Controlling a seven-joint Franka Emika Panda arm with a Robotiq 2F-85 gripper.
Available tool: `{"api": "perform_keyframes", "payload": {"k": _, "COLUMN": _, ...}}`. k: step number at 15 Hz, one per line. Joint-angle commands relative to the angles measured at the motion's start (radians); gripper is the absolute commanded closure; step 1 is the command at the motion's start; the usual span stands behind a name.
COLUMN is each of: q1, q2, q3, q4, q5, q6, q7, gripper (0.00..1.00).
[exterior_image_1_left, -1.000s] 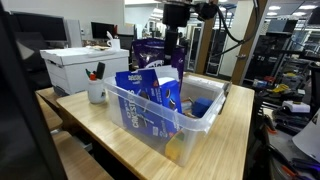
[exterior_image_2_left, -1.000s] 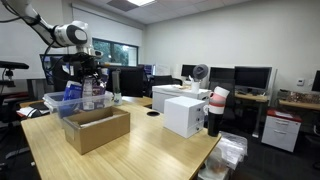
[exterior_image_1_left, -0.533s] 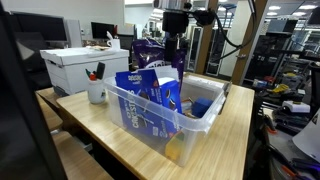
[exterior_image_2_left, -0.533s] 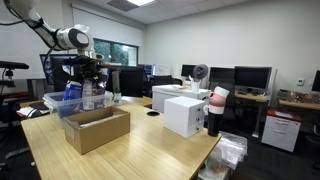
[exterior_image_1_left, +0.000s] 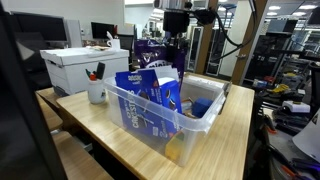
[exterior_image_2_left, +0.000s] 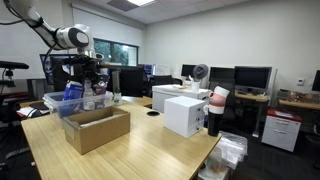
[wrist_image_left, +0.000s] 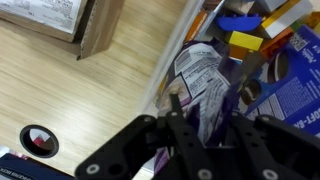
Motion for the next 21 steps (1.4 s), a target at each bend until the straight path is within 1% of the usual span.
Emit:
{"api": "perform_keyframes", "payload": {"k": 1, "q1": -0.003, "q2": -0.018, "q3": 0.003, "q4": -0.001, "q5": -0.014, "q6": -0.034, "q7": 0.021, "gripper": 0.92}}
{"api": "perform_keyframes", "payload": {"k": 5, "q1": -0.002, "q2": -0.032, "q3": 0.006, "q4": 0.004, "q5": 0.016, "q6": -0.061, "q7": -0.003, "gripper": 0.98}}
{"api": "perform_keyframes", "payload": {"k": 6, "q1": -0.002, "q2": -0.041, "q3": 0.008, "q4": 0.010, "q5": 0.026, "q6": -0.073, "q7": -0.009, "gripper": 0.95}}
{"api": "perform_keyframes", "payload": {"k": 7, "q1": -0.002, "q2": -0.044, "q3": 0.009, "q4": 0.015, "q5": 0.029, "q6": -0.081, "q7": -0.010, "gripper": 0.96}}
{"api": "perform_keyframes", "payload": {"k": 9, "q1": 0.000, "q2": -0.059, "q3": 0.012, "q4": 0.034, "q5": 0.033, "q6": -0.102, "q7": -0.018, "gripper": 0.95}}
{"api": "perform_keyframes", "payload": {"k": 10, "q1": 0.002, "q2": -0.076, "q3": 0.016, "q4": 0.061, "q5": 0.037, "q6": -0.135, "q7": -0.024, "gripper": 0.93}}
{"api": "perform_keyframes", "payload": {"k": 15, "q1": 0.004, "q2": -0.101, "q3": 0.026, "q4": 0.116, "q5": 0.018, "q6": -0.180, "q7": -0.024, "gripper": 0.95}}
{"api": "perform_keyframes", "payload": {"k": 21, "q1": 0.008, "q2": -0.102, "q3": 0.036, "q4": 0.133, "q5": 0.028, "q6": -0.223, "q7": -0.026, "gripper": 0.95}}
